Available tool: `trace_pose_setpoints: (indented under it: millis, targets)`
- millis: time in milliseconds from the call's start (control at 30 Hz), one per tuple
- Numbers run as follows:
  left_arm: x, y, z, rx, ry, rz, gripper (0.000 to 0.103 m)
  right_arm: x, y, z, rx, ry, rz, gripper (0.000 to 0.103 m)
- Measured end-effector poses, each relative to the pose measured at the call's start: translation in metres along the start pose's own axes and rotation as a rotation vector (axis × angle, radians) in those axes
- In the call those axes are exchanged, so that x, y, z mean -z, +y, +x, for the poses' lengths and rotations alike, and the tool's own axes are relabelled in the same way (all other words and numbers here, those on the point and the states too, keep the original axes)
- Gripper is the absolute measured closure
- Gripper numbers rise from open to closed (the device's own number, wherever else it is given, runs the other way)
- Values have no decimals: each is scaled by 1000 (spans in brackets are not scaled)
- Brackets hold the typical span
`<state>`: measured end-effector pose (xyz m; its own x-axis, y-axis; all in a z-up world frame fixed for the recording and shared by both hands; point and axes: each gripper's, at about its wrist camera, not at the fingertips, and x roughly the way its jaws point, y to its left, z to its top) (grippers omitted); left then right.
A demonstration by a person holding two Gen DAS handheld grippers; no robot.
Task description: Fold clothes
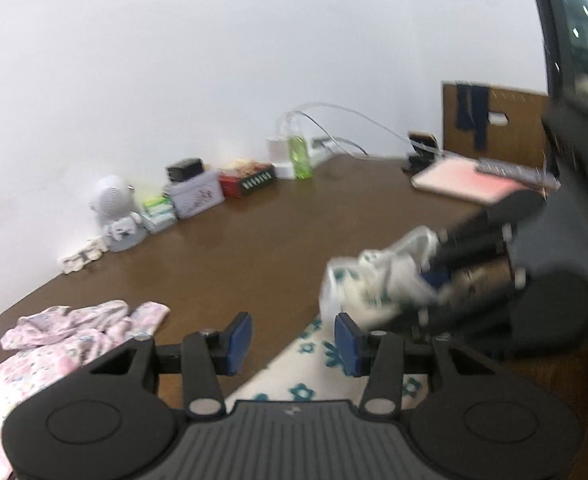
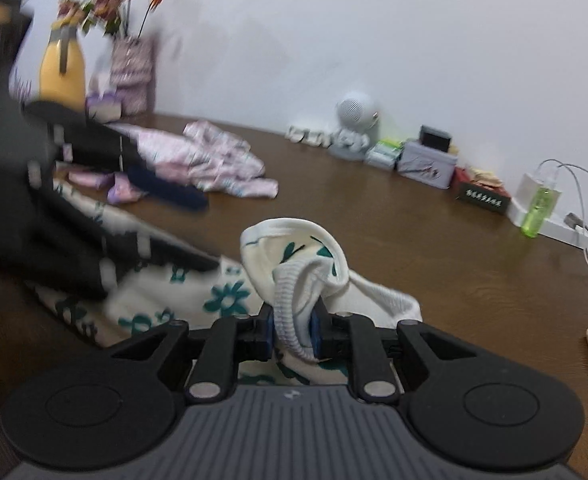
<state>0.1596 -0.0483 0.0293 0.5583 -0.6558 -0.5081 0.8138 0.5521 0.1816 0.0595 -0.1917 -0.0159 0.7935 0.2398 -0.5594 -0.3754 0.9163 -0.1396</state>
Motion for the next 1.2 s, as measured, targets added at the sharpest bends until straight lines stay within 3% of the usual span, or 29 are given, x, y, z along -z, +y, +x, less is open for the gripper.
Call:
trace_pose_setpoints:
  millis: [67,167,367,467,533,600,667,733,833,933,1100,1200]
  targets:
    - [-3,4,0,4,-13,-19,58,2,8,1,9,-3,-27,81]
    - [-4,5,2,13,-9,-25,58,2,11,-5,-38,-21,-25,57]
    - [-2,11,2,-9,-5,-49,58,-12,-38,-58,-262,-141,184,51]
    - [-4,14,0,-25,-12,-68,58,-15,-73,-80,-221,-181,197,52]
    - [-7,14,-2,-20,-21,-75,58,-11,-93,-80,-164,-145,136,54]
    - [-13,10,-3,2,-29,-70,59,-6,-110,-69,-141,-78,59,68]
    - [-23,1,-1,28,-35,-44,64,-3,-118,-53,-180,-7,0,77]
    - [-36,-9,3,51,-35,-7,71,-2,-114,-42,-258,26,-51,79]
    - [-58,-22,18,83,-22,38,72,-2,-99,-30,-343,51,-142,80]
    - [-74,-35,41,133,22,67,72,2,-85,-21,-346,69,-211,80]
    - [-74,-55,87,214,146,87,89,10,-85,-9,-369,85,-183,80]
    - [-68,-60,102,236,192,95,92,13,-83,-5,-372,79,-168,80]
